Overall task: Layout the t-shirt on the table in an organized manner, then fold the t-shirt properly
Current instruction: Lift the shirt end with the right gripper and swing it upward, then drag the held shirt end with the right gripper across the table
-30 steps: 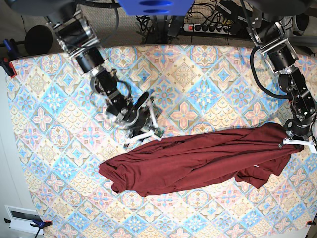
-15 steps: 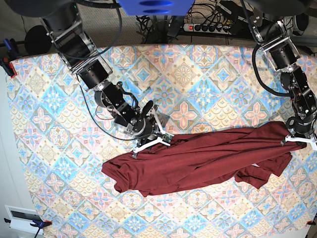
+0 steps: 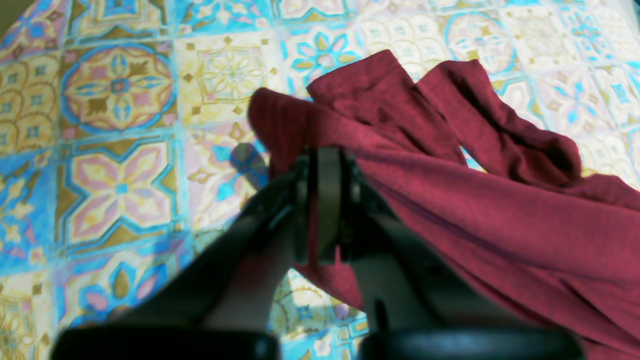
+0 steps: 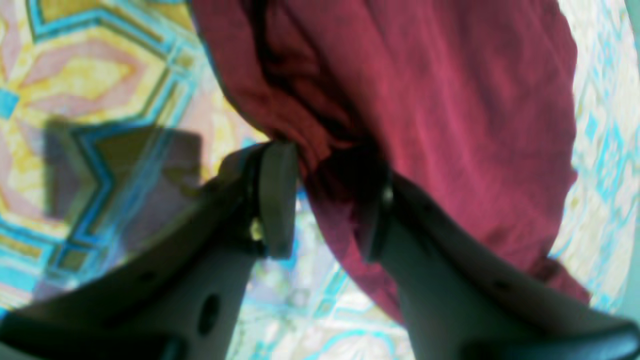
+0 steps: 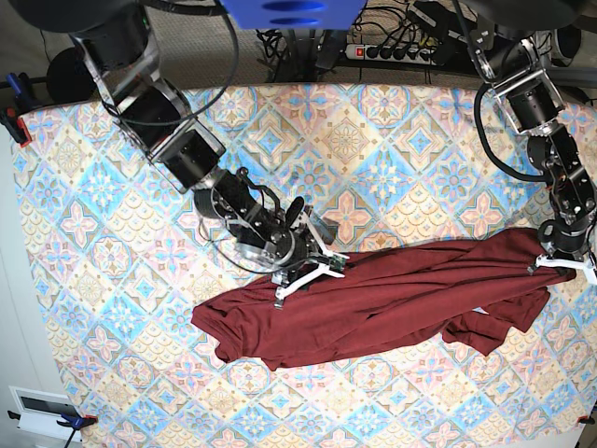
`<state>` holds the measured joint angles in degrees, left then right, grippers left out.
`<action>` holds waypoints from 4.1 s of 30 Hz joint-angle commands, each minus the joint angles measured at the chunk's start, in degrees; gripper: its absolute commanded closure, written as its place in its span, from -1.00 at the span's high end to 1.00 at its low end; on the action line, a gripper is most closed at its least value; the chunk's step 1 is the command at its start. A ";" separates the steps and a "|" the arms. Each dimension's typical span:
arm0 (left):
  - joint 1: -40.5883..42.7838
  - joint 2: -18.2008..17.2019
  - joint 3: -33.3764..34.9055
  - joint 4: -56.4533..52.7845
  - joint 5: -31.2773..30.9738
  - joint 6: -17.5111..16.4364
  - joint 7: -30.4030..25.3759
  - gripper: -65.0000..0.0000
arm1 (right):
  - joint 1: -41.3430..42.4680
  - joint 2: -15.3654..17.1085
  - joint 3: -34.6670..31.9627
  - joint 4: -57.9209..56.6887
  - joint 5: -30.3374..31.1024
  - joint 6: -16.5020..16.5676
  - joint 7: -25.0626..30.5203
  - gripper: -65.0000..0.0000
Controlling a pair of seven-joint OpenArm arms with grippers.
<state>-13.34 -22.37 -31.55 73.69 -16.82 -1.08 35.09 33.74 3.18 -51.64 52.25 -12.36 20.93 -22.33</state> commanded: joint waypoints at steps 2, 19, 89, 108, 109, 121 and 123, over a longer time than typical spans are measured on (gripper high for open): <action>-1.29 -1.23 -0.23 1.25 -0.46 -0.10 -1.55 -1.00 | 2.00 0.03 -0.89 -1.30 0.45 4.70 -1.19 -0.44; -1.56 -1.32 -0.23 1.08 -0.46 -0.10 -2.08 -1.00 | -10.75 5.13 12.21 26.48 0.62 19.07 -8.93 -1.00; -1.29 -1.67 3.81 1.17 -0.28 -0.10 -2.08 -1.00 | -37.47 -5.69 28.03 43.71 -4.65 19.07 -10.68 -0.34; -0.94 -1.59 3.99 1.17 -0.46 -0.10 -2.08 -1.00 | -29.74 -7.36 27.68 31.66 -4.74 19.07 -10.16 -0.42; -0.94 -1.59 3.90 1.17 -0.46 -0.10 -2.08 -1.00 | -30.00 -7.36 27.68 32.01 -4.74 19.07 -10.33 -0.52; -1.12 -1.67 3.73 1.17 -0.54 -0.10 -2.17 -1.00 | -40.90 -3.22 27.59 51.09 -4.39 19.07 -10.77 -1.00; -1.12 -1.67 3.73 1.17 -0.54 -0.10 -2.17 -1.00 | -44.86 -1.03 27.51 56.19 -4.39 19.07 -10.77 -1.00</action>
<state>-13.15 -22.87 -27.70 73.65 -16.99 -1.10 34.24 -12.40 2.90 -24.23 106.72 -17.82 40.53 -35.18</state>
